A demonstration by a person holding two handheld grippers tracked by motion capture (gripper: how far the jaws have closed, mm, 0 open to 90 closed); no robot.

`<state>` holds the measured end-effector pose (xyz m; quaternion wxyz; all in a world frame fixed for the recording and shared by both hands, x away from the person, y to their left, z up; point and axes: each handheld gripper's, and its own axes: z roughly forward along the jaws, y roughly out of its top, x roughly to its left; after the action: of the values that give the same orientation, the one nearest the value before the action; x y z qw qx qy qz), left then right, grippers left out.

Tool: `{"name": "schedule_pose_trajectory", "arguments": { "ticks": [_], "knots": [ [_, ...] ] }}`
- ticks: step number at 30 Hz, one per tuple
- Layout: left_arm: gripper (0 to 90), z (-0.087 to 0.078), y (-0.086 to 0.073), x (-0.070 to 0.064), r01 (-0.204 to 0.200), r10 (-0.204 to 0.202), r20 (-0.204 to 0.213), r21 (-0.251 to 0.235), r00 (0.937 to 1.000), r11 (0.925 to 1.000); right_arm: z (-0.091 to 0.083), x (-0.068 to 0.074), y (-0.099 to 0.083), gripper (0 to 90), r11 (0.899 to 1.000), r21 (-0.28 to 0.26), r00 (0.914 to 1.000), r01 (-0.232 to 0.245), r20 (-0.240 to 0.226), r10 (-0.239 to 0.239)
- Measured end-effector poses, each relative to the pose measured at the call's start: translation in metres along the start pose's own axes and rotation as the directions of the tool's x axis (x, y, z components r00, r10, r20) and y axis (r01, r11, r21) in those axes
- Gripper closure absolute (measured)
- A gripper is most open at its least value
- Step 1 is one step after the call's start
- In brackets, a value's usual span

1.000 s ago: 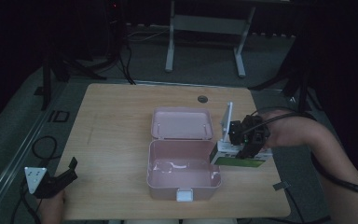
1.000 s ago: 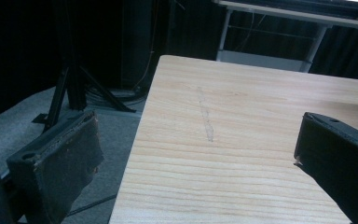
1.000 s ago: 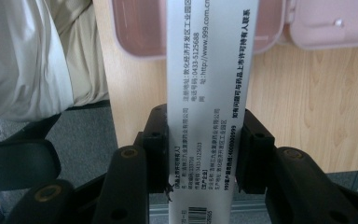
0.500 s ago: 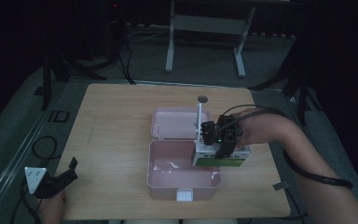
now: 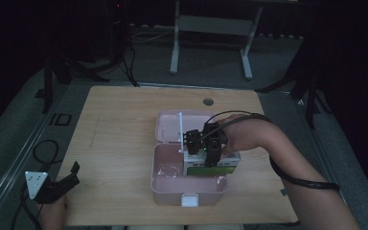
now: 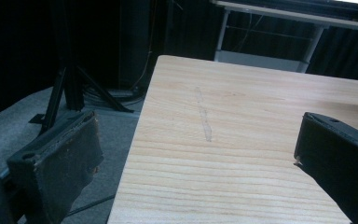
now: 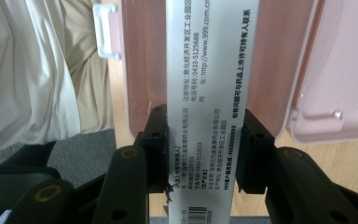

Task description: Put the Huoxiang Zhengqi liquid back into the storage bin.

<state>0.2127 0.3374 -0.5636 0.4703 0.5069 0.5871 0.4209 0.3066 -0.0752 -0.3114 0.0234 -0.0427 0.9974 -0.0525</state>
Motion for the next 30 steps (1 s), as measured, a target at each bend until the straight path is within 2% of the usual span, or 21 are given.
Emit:
{"name": "schedule_pose_trajectory", "arguments": {
  "ticks": [8,14,19,25,30],
  "knots": [
    [0.8,0.000,0.000,0.000,0.004,-0.004,0.001,0.000,1.0000,1.0000,0.006,0.000,0.021,62.0,1.000,-0.015,0.9996,0.021,-0.018,-0.021],
    [0.7,0.000,0.000,0.000,0.006,-0.006,0.000,0.000,1.0000,1.0000,0.016,0.001,0.028,61.9,0.999,-0.026,0.9989,0.033,-0.032,-0.034],
    [0.7,0.000,0.000,0.000,0.006,-0.006,0.001,0.000,1.0000,1.0000,0.030,-0.001,0.030,61.9,0.999,-0.017,0.9980,0.040,-0.048,-0.041],
    [0.8,0.001,0.000,0.000,0.006,-0.006,0.002,0.001,1.0000,1.0000,0.047,-0.005,0.033,61.9,0.999,-0.021,0.9973,0.024,-0.069,-0.026],
    [0.7,0.001,0.000,0.000,0.007,-0.007,0.004,0.003,1.0000,1.0000,0.067,-0.007,0.034,61.9,1.000,-0.003,0.9964,0.017,-0.084,-0.017]
  ]
}}
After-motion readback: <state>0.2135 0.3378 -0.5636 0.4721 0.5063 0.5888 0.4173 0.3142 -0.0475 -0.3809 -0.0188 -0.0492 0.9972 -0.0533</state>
